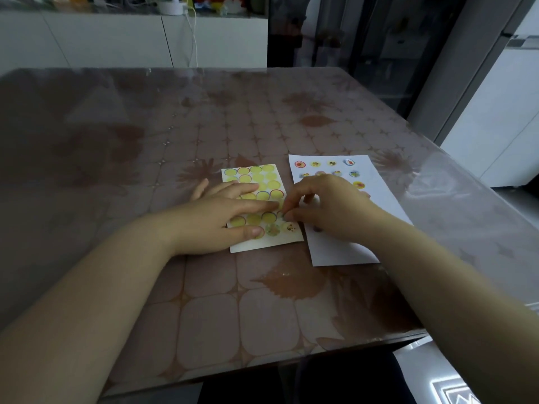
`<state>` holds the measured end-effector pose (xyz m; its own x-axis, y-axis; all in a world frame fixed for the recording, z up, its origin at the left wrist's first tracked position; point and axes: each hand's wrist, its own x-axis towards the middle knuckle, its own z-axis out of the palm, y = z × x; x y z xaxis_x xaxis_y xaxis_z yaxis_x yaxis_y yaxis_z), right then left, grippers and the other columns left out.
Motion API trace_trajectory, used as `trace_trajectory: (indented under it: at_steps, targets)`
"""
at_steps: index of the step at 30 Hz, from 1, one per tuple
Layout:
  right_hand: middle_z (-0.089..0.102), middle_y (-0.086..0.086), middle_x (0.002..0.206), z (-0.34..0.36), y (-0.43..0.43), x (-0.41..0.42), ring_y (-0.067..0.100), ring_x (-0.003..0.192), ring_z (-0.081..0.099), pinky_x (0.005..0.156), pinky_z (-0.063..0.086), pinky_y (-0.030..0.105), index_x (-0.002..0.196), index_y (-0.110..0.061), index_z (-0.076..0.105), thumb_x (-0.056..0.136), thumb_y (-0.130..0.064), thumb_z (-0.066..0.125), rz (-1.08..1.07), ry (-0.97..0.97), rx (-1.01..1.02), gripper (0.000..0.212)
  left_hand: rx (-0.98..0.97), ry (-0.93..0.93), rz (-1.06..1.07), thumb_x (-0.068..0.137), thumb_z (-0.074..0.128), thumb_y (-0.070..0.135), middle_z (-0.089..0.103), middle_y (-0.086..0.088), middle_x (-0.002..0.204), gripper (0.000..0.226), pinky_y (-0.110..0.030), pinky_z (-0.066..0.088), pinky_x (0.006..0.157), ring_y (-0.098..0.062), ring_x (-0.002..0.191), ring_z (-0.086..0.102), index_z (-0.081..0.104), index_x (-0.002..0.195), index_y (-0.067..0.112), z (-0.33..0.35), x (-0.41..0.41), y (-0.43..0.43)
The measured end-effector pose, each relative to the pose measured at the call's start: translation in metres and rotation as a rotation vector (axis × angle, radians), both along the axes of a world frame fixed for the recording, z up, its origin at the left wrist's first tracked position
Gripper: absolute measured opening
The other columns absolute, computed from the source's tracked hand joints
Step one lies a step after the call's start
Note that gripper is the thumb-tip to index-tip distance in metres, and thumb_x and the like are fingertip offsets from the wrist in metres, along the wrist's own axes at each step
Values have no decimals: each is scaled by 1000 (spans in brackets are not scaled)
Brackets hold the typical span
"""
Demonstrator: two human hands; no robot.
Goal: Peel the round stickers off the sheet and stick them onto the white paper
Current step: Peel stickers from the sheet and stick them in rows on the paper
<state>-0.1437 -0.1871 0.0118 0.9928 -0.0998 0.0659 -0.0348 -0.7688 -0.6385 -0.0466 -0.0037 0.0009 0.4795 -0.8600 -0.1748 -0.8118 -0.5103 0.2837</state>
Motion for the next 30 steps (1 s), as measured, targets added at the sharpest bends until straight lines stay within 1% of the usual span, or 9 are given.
trace_trajectory:
  at_steps: [3,8,12,14,17,19,23,26,30]
  targets:
    - [52,-15,72,0,-1,-3,-6,45,51,45,41,7,80,-20,71,80,-19,70,-43,-1,69,1,9,3,7,86,34,58,6,19,151,40,-48,-14,111,-5,139,-5,18,123,65,0,0,-1]
    - [55,-15,73,-3,-2,-3,-14,49,51,45,40,6,80,-21,71,79,-18,71,-71,-15,95,3,1,17,12,85,35,60,6,20,150,40,-49,-15,110,-3,138,-4,20,122,65,0,0,0]
    - [58,-18,71,-5,-4,-3,-8,46,53,48,41,6,76,-28,68,79,-20,70,-102,-34,104,8,10,14,17,85,36,59,6,20,150,39,-48,-16,110,-4,138,-4,17,119,66,1,-2,-1]
    - [61,-14,72,-6,-3,-3,-2,44,52,50,45,11,75,-29,66,81,-20,68,-128,-45,130,11,20,14,20,86,37,58,6,21,150,37,-49,-16,110,-3,138,-5,16,116,68,1,-1,-1]
    - [65,-9,76,1,-7,-7,1,54,57,54,53,20,79,-25,68,82,-21,67,-161,-52,149,5,21,4,15,68,23,74,5,22,149,44,-47,-17,109,-1,137,-6,14,112,73,0,0,0]
    - [66,-12,79,15,-21,-16,-4,61,58,52,51,17,80,-23,69,80,-25,69,-175,-57,100,1,5,-3,8,59,14,76,4,23,149,52,-46,-18,108,-1,137,-7,13,111,75,-2,0,1]
    - [67,-13,82,33,-66,-46,3,77,59,72,42,17,77,-25,71,75,-31,72,-313,76,31,7,-35,-27,1,59,12,75,4,23,149,58,-43,-19,108,0,137,-8,14,117,71,-4,0,1]
    - [67,-9,84,23,-80,-61,5,76,57,72,40,17,75,-24,72,74,-25,74,-336,217,78,3,-33,-21,-7,63,17,74,2,24,149,51,-39,-20,108,2,136,-10,10,114,71,-4,0,-1]
    - [66,-9,76,9,-85,-66,7,70,56,64,41,22,69,-25,72,73,-29,75,-381,219,81,6,-52,-7,-14,63,17,73,1,24,149,54,-37,-19,108,2,136,-10,14,117,68,-4,-1,-1]
